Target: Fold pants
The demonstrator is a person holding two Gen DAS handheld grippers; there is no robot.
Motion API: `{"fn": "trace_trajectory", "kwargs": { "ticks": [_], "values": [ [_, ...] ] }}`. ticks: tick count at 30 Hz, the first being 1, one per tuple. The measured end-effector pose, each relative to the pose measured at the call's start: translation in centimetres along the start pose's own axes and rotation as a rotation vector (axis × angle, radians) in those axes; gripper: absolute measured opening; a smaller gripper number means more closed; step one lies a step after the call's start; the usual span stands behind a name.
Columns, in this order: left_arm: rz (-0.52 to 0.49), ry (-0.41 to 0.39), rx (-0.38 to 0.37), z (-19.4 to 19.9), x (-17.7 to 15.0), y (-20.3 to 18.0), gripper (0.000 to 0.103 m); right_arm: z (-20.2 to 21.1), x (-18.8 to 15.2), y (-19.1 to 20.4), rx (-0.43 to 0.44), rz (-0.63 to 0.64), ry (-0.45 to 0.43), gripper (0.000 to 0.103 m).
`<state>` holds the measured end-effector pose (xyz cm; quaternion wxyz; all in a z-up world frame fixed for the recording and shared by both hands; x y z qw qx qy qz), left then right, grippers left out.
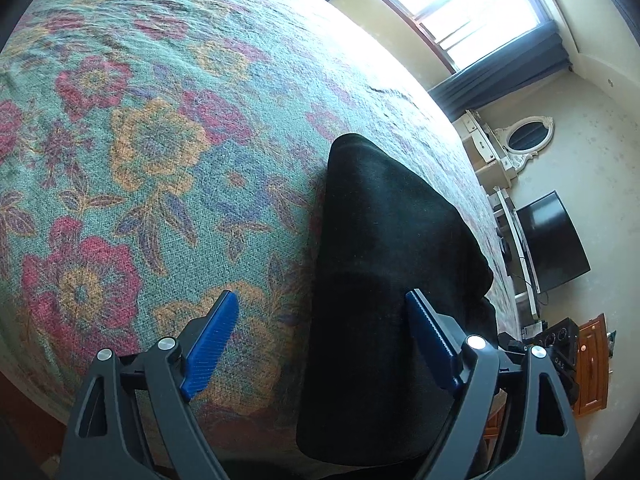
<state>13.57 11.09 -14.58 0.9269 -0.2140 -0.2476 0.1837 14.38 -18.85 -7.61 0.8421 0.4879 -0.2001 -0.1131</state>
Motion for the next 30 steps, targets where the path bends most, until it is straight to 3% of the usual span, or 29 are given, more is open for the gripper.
{"fn": "trace_trajectory", "kwargs": {
  "ticks": [5, 7, 10, 13, 16, 18, 21, 25, 30],
  "values": [
    [0.006, 0.0, -0.007, -0.2, -0.3, 0.2, 0.085, -2.4, 0.6, -0.8, -0.091, 0.011, 0.032, 0.056],
    [0.011, 0.002, -0.009, -0.3, -0.3, 0.4, 0.085, -2.9, 0.1, -0.2, -0.067, 0.006, 0.036, 0.064],
    [0.016, 0.003, -0.014, -0.3, -0.4, 0.6, 0.085, -3.8, -0.8, 0.8, 0.007, -0.003, 0.09, 0.064],
    [0.02, 0.004, -0.02, -0.3, -0.6, 0.8, 0.085, -4.1, -0.8, 0.8, 0.017, 0.016, 0.111, 0.064],
    [0.02, 0.004, -0.021, -0.4, -0.6, 0.8, 0.085, -3.8, -0.3, -0.3, 0.028, -0.04, 0.086, 0.048],
    [0.021, 0.002, -0.021, -0.4, -0.6, 1.0, 0.085, -4.3, -0.3, -0.4, 0.014, -0.016, 0.107, 0.03],
    [0.027, 0.003, -0.023, -0.3, -0.6, 1.0, 0.085, -4.8, -0.6, -0.2, 0.03, 0.01, 0.141, 0.015],
    [0.027, 0.002, -0.012, 0.0, -0.5, 0.9, 0.085, -5.0, -0.5, 2.5, 0.051, 0.054, 0.127, 0.011],
    [0.03, -0.015, -0.02, 1.0, -0.1, 0.5, 0.085, -2.2, 0.1, 6.1, 0.05, 0.175, 0.093, 0.01]
  ]
}}
Point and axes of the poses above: each gripper's, at about its wrist camera, not at the fingertips, and z roughly against the way its jaws point, y to its left, x to its top, the point moved 7 cm from there along -z, roughly the way its jaws point, and after that the axes turned 13 degrees about x, right-handed, at the moved point
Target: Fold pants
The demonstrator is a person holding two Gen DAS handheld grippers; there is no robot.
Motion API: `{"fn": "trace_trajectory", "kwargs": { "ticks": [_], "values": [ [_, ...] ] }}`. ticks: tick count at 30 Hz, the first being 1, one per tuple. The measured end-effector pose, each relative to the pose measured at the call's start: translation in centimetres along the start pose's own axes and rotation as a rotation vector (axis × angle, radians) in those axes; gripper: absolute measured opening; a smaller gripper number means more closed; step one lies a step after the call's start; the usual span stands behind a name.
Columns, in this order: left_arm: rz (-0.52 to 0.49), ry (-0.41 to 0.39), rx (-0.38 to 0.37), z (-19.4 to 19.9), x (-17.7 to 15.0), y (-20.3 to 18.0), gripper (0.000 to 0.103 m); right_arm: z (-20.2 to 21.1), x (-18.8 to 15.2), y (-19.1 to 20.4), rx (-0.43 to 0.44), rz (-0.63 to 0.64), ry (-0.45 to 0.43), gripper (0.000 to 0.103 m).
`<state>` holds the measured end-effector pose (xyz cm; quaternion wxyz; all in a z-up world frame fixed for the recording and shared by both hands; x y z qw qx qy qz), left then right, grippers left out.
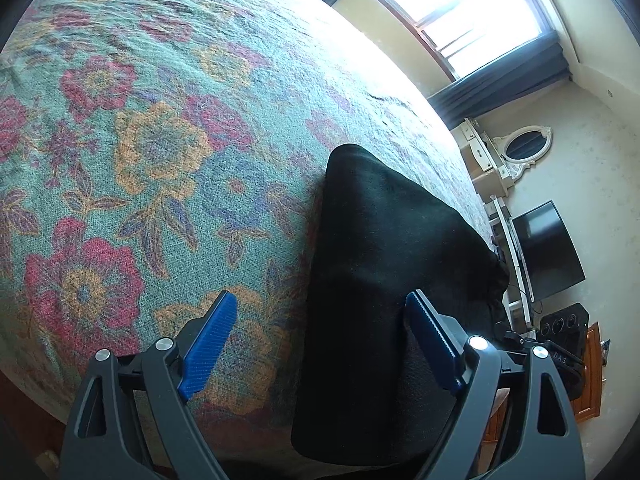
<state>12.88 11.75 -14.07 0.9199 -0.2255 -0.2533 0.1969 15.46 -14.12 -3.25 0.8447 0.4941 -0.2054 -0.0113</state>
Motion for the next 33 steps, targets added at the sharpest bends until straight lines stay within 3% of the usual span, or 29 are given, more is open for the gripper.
{"fn": "trace_trajectory", "kwargs": {
  "ticks": [6, 12, 19, 33],
  "values": [
    [-0.054, 0.001, -0.018, 0.2, -0.5, -2.7, 0.085, 4.4, 0.7, 1.0, -0.036, 0.044, -0.036, 0.009],
    [-0.134, 0.032, -0.014, -1.0, -2.0, -5.5, 0.085, 8.1, 0.5, -2.4, -0.089, -0.012, -0.075, 0.009],
    [-0.189, 0.074, 0.006, -2.8, -3.2, -7.0, 0.085, 8.3, -0.8, -6.3, -0.091, -0.096, -0.076, 0.008],
    [-0.197, 0.123, -0.005, -4.7, -4.0, -7.1, 0.085, 9.4, -2.1, -9.8, -0.093, -0.149, -0.085, 0.007]
  ]
}}
Point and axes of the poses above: each gripper's, at about its wrist camera, not at the fingertips, and z roughly against the way its jaws point, y to its left, x to its top, the point moved 7 cm from there along -z, roughly the way its jaws point, and after that the axes turned 13 degrees about x, right-handed, at the moved point
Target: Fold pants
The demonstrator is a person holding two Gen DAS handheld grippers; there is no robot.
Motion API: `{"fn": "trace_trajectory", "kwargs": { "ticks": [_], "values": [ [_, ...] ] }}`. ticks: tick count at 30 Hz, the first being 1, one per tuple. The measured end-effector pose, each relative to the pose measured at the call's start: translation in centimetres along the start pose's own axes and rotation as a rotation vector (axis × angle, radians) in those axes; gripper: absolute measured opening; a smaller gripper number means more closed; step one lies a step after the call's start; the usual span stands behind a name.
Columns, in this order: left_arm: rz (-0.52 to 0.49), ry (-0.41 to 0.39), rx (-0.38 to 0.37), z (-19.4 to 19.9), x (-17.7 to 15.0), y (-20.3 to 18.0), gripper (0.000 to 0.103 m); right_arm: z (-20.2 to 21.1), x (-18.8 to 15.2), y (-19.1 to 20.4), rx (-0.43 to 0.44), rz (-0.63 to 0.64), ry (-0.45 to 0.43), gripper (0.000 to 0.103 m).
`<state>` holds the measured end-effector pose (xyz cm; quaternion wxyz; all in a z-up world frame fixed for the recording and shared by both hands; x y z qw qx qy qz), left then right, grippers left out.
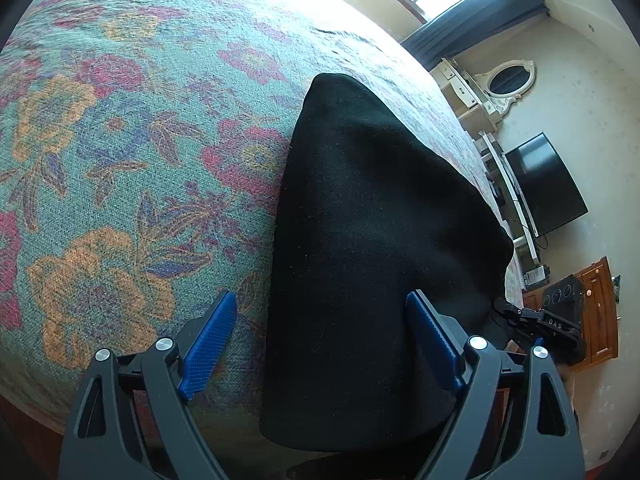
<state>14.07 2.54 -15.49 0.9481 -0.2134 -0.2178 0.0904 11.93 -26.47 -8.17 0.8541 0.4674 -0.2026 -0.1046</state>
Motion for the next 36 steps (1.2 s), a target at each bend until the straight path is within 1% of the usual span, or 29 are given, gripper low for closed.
{"fn": "trace_trajectory", "kwargs": {
  "ticks": [1, 3, 5, 6, 7, 8, 9, 11, 13, 15, 18, 21, 23, 26, 29, 30, 31, 32, 33, 36],
  "values": [
    [0.005, 0.002, -0.007, 0.1, 0.1, 0.2, 0.085, 0.0, 0.0, -0.2, 0.007, -0.007, -0.001, 0.007],
    [0.033, 0.004, -0.029, 0.4, 0.3, 0.4, 0.085, 0.2, 0.0, -0.2, 0.026, -0.019, -0.006, 0.01],
    [0.068, -0.004, -0.055, 0.9, 0.5, 1.0, 0.085, 0.9, -0.2, -0.3, 0.051, -0.032, -0.011, 0.019],
    [0.082, -0.005, -0.062, 1.2, 0.6, 1.4, 0.085, 1.3, -0.2, -0.1, 0.062, -0.034, -0.018, 0.031],
    [0.094, -0.007, -0.071, 1.4, 0.7, 1.8, 0.085, 2.0, -0.2, -0.1, 0.073, -0.033, -0.03, 0.041],
    [0.104, -0.007, -0.082, 1.7, 0.6, 2.3, 0.085, 2.8, -0.1, -0.2, 0.053, -0.03, -0.051, 0.071],
    [0.115, -0.005, -0.091, 2.0, 0.3, 2.8, 0.085, 3.7, 0.1, -0.4, 0.015, -0.018, -0.08, 0.084],
    [0.134, 0.004, -0.096, 2.2, 0.2, 3.9, 0.085, 4.9, 0.0, -1.1, -0.011, -0.013, -0.095, 0.084],
    [0.157, 0.017, -0.121, 2.3, -0.3, 4.7, 0.085, 5.4, -0.5, -2.2, 0.008, -0.059, -0.087, 0.084],
    [0.183, 0.03, -0.156, 2.4, -0.8, 5.1, 0.085, 5.2, -1.3, -3.2, 0.042, -0.108, -0.073, 0.084],
    [0.184, 0.046, -0.17, 2.5, -1.5, 5.2, 0.085, 3.8, -2.4, -3.6, 0.106, -0.161, -0.042, 0.084],
    [0.186, 0.061, -0.189, 2.5, -1.7, 4.8, 0.085, 1.6, -3.7, -3.1, 0.201, -0.208, 0.007, 0.084],
    [0.226, 0.087, -0.241, 2.4, -2.1, 4.8, 0.085, 0.6, -4.3, -3.0, 0.228, -0.219, 0.021, 0.084],
    [0.305, 0.16, -0.353, 1.5, -2.6, 4.2, 0.085, 0.5, -4.3, -2.9, 0.226, -0.209, 0.009, 0.084],
    [0.339, 0.204, -0.41, 0.4, -2.9, 3.3, 0.085, 0.6, -4.3, -2.7, 0.241, -0.212, 0.011, 0.084],
    [0.337, 0.209, -0.419, 0.2, -2.8, 3.0, 0.085, 0.5, -4.4, -2.7, 0.238, -0.206, 0.016, 0.081],
    [0.326, 0.207, -0.411, 0.0, -2.7, 2.8, 0.085, 0.5, -4.4, -2.9, 0.22, -0.193, 0.025, 0.077],
    [0.312, 0.201, -0.405, 0.0, -2.7, 2.7, 0.085, 0.5, -4.5, -3.0, 0.192, -0.175, 0.037, 0.067],
    [0.301, 0.191, -0.403, 0.0, -2.6, 2.7, 0.085, 0.6, -4.6, -3.2, 0.169, -0.157, 0.045, 0.06],
    [0.308, 0.175, -0.405, -0.1, -2.5, 2.4, 0.085, 0.6, -4.9, -3.2, 0.146, -0.132, 0.055, 0.051]
  ]
}}
Point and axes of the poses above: each gripper's, at about its wrist camera, not at the fingertips, and z roughly against the way its jaws point, y to its left, x to its top, the point moved 7 cm from there along -z, roughly the way its jaws point, and after that the axes turned 13 degrees about x, right-handed, at the moved point
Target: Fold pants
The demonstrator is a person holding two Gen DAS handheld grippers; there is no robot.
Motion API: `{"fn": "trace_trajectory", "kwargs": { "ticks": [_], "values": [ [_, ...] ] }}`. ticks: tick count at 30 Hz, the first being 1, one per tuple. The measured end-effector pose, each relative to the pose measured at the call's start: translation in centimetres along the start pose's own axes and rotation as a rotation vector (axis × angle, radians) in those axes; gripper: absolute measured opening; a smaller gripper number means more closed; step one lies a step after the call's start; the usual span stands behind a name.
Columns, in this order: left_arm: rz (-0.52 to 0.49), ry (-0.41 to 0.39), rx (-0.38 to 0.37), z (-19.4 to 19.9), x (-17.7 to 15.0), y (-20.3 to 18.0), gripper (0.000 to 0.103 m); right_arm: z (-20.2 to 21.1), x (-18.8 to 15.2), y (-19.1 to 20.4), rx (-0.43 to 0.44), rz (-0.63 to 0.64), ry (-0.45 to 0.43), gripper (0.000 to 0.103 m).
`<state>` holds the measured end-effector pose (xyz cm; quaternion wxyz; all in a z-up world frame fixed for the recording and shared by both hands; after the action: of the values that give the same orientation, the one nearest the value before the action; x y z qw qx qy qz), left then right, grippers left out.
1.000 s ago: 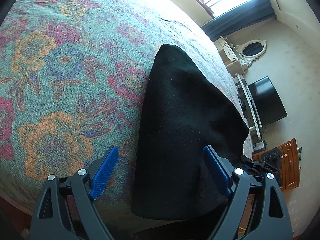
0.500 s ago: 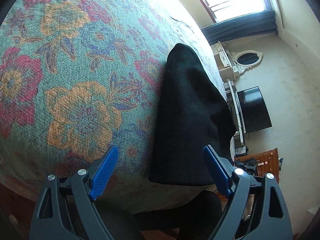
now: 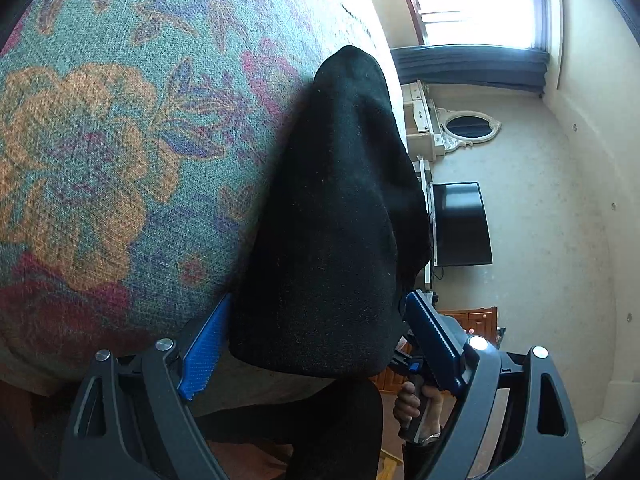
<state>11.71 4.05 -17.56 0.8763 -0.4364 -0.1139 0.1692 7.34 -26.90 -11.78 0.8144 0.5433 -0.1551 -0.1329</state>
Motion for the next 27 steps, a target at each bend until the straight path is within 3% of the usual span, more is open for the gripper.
{"fn": "trace_trajectory", "kwargs": {
  "ticks": [2, 4, 7, 14, 19, 21, 22, 23, 24, 27],
  "values": [
    [-0.014, -0.001, 0.001, 0.6, -0.4, 0.7, 0.084, 0.0, -0.1, -0.2, 0.001, 0.002, 0.002, 0.047],
    [-0.056, -0.005, 0.068, 0.9, -0.8, 1.4, 0.054, 0.1, -0.1, -0.4, 0.017, 0.003, 0.005, 0.044],
    [-0.106, -0.015, 0.091, 1.0, -0.9, 1.8, 0.044, 0.3, 0.2, -0.6, 0.04, 0.006, 0.01, 0.039],
    [-0.175, -0.016, 0.128, 1.0, -1.1, 2.2, 0.034, 0.5, 0.3, -1.0, 0.063, 0.022, 0.027, 0.033],
    [-0.158, -0.008, 0.051, 1.8, -1.1, 2.2, 0.039, 1.2, 0.5, -1.4, 0.109, 0.002, 0.051, 0.039],
    [-0.172, -0.027, 0.053, 3.0, -1.0, 2.3, 0.043, 1.9, 0.5, -1.0, 0.098, 0.04, 0.073, 0.056],
    [-0.194, -0.042, 0.061, 3.7, -0.9, 2.0, 0.051, 2.5, 0.7, -0.6, 0.081, 0.078, 0.069, 0.063],
    [-0.217, -0.063, 0.061, 4.4, -0.6, 1.7, 0.056, 3.0, 1.2, 0.0, 0.059, 0.121, 0.058, 0.077],
    [-0.237, -0.09, 0.052, 5.3, -0.2, 1.3, 0.068, 3.4, 1.8, 0.5, 0.035, 0.163, 0.039, 0.084],
    [-0.263, -0.191, 0.029, 7.8, 1.9, 0.1, 0.08, 4.1, 3.9, 1.7, 0.068, 0.201, -0.005, 0.088]
  ]
}}
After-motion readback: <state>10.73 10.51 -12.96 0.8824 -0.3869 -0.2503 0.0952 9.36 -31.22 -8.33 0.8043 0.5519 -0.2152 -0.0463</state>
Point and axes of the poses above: each gripper's, at about its wrist camera, not at the fingertips, and z roughly against the way its jaws point, y to its left, x to its top, the point moved 7 cm from there along -z, roughly the way its jaws point, and after that the axes turned 13 degrees about x, right-handed, at the moved point
